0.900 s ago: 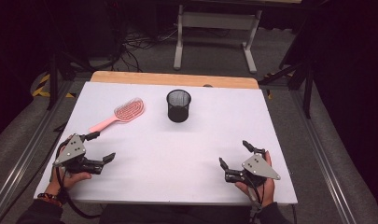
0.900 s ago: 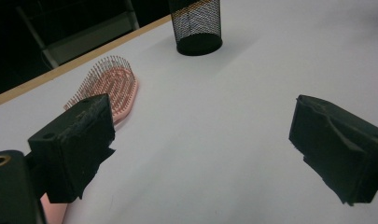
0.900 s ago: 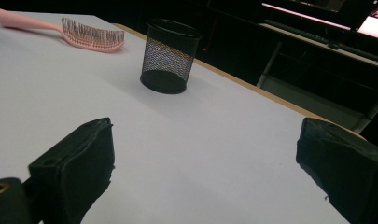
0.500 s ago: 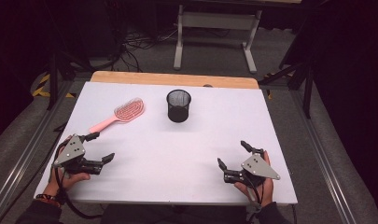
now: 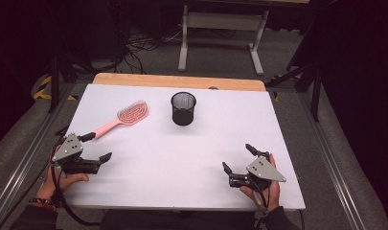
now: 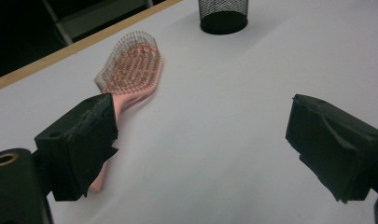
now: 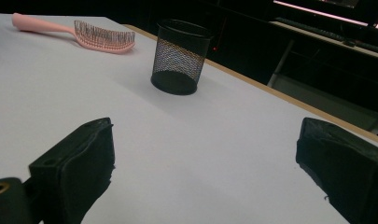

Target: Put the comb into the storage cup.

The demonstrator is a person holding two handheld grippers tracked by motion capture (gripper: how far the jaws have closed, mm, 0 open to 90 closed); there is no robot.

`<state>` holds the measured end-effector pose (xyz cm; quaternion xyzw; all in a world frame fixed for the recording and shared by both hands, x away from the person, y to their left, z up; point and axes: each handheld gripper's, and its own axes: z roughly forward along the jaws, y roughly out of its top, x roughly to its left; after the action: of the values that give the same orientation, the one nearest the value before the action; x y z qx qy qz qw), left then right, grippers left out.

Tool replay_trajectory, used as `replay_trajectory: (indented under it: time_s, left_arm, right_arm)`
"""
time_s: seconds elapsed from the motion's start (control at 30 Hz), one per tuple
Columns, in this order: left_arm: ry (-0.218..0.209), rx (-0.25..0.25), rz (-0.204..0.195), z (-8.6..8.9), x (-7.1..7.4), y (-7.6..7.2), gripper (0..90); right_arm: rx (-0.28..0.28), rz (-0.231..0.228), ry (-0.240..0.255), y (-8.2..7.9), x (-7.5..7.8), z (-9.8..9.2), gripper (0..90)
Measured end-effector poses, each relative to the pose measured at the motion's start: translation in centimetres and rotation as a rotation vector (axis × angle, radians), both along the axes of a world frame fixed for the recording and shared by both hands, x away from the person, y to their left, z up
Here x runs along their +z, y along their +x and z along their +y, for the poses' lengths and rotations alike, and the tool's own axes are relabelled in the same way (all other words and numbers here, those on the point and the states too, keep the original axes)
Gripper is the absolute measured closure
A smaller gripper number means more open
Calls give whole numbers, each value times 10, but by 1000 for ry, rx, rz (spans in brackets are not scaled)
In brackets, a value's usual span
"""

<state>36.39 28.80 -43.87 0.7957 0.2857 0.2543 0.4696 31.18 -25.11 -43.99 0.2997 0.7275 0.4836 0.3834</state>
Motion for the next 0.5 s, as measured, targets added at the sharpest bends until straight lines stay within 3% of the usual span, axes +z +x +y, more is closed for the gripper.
replay_trajectory:
  time_s: [0.17,0.23,0.3,0.4,0.5]
  left_arm:
    - [47,-8,67,2,12,19,106]
    - [62,-17,113,2,17,33,109]
    - [129,-19,146,-2,25,53,140]
    - [147,-28,186,-4,31,71,160]
    - [199,-12,237,-7,37,97,161]
  right_arm:
    - [-4,13,-2,1,-1,0,56]
    - [-6,26,0,2,-2,0,56]
    - [-5,29,-1,2,-3,0,56]
    - [-3,33,-5,2,-3,0,56]
    - [3,37,-3,3,-4,0,56]
